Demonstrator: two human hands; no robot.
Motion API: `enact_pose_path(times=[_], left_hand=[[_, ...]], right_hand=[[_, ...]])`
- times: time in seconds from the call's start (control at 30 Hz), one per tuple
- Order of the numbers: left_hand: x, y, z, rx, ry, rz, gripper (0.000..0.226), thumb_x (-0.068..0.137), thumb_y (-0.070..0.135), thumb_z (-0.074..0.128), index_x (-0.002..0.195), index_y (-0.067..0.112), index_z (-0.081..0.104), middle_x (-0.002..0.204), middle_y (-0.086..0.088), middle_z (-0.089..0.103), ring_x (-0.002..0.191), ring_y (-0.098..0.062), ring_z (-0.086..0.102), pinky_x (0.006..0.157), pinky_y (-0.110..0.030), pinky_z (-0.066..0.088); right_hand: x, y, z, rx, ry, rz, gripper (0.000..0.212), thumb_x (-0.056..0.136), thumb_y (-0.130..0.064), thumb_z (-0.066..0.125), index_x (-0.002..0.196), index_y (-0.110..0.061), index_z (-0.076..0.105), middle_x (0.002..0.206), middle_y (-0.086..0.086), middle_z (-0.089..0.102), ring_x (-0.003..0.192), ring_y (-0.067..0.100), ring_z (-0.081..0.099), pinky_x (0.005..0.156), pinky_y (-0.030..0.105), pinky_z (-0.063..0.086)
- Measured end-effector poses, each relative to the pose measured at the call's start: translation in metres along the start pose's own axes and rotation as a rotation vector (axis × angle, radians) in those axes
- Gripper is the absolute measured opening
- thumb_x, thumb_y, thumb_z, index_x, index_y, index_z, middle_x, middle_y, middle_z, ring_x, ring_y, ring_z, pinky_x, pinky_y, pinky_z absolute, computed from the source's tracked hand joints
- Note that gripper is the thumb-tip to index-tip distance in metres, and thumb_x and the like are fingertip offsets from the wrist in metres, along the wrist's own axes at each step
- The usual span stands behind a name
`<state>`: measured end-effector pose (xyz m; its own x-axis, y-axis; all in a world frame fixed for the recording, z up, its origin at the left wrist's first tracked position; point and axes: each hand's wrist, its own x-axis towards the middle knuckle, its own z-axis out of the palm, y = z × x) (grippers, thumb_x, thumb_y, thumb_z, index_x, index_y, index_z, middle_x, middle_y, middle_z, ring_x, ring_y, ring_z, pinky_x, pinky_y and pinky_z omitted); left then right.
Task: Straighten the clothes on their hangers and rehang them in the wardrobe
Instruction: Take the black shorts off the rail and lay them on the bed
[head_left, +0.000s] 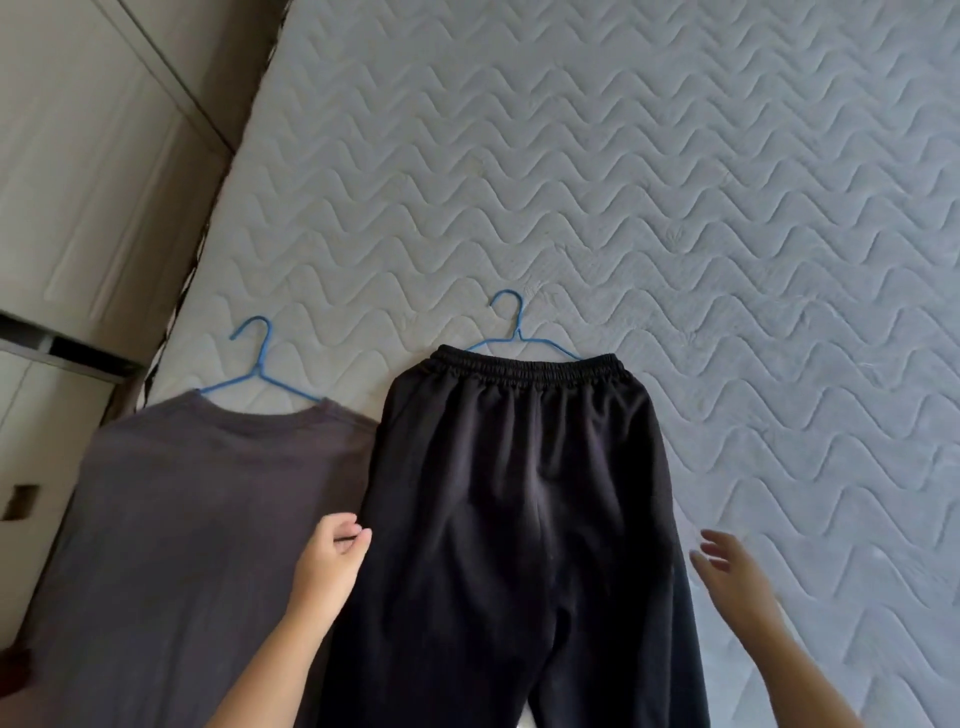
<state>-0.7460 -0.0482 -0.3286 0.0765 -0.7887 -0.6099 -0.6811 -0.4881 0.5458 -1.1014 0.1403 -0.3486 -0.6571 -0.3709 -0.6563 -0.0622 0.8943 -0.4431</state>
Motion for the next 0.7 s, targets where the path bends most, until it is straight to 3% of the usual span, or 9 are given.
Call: enact_pose_path(times=[0.2, 0.4, 0.5, 0.57, 0.63, 0.7], left_hand=[[-0.093, -0.065, -0.003, -0.314, 0.031, -0.227, 0.018, 0.089, 0.007, 0.053, 0.106, 0.006, 0.055, 0.108, -0.012, 0.060, 0.085, -0.021, 0.060, 0.086, -0.035, 0.041], [-0.174, -0.118, -0.021, -0.291, 0.030, -0.254, 0.009, 0.089, 0.003, 0.049, 0.096, 0.007, 0.055, 0.098, -0.013, 0.060, 0.076, -0.020, 0.058, 0.072, -0.031, 0.039], [-0.208, -0.155, -0.034, -0.278, 0.051, -0.289, 0.011, 0.089, 0.000, 0.048, 0.090, 0.009, 0.054, 0.097, -0.017, 0.061, 0.077, -0.026, 0.058, 0.074, -0.032, 0.041], [-0.229, -0.181, -0.040, -0.260, 0.074, -0.307, 0.010, 0.089, 0.000, 0.047, 0.090, 0.007, 0.055, 0.095, -0.019, 0.062, 0.076, -0.027, 0.059, 0.065, -0.029, 0.041], [-0.248, -0.206, -0.044, -0.247, 0.083, -0.341, 0.012, 0.089, -0.001, 0.046, 0.095, 0.001, 0.056, 0.091, -0.018, 0.062, 0.074, -0.027, 0.058, 0.062, -0.026, 0.040], [-0.265, -0.229, -0.044, -0.257, 0.092, -0.379, 0.016, 0.089, -0.001, 0.045, 0.100, -0.002, 0.057, 0.086, -0.016, 0.061, 0.073, -0.026, 0.058, 0.064, -0.027, 0.039]], right_hand=[[-0.076, 0.069, -0.006, 0.148, 0.010, 0.168, 0.034, 0.090, -0.010, 0.052, 0.123, -0.003, 0.051, 0.115, 0.020, 0.059, 0.100, 0.030, 0.054, 0.092, 0.043, 0.041], [-0.125, 0.093, 0.004, 0.153, -0.144, 0.259, 0.036, 0.090, -0.016, 0.053, 0.124, -0.002, 0.050, 0.109, 0.017, 0.058, 0.099, 0.033, 0.055, 0.069, 0.032, 0.039], [-0.153, 0.091, 0.010, 0.077, -0.238, 0.216, 0.021, 0.090, -0.013, 0.051, 0.110, -0.009, 0.055, 0.085, 0.013, 0.058, 0.079, 0.028, 0.053, 0.057, 0.027, 0.038], [-0.173, 0.091, 0.012, 0.060, -0.256, 0.171, 0.009, 0.089, -0.010, 0.050, 0.091, -0.011, 0.059, 0.072, 0.010, 0.053, 0.070, 0.025, 0.048, 0.055, 0.027, 0.035], [-0.193, 0.097, 0.012, 0.053, -0.270, 0.135, 0.018, 0.088, -0.007, 0.049, 0.072, -0.012, 0.055, 0.070, 0.010, 0.050, 0.067, 0.024, 0.045, 0.055, 0.026, 0.032], [-0.216, 0.110, 0.014, 0.047, -0.293, 0.108, 0.018, 0.088, -0.004, 0.047, 0.072, -0.010, 0.053, 0.070, 0.009, 0.048, 0.061, 0.021, 0.042, 0.055, 0.027, 0.030]])
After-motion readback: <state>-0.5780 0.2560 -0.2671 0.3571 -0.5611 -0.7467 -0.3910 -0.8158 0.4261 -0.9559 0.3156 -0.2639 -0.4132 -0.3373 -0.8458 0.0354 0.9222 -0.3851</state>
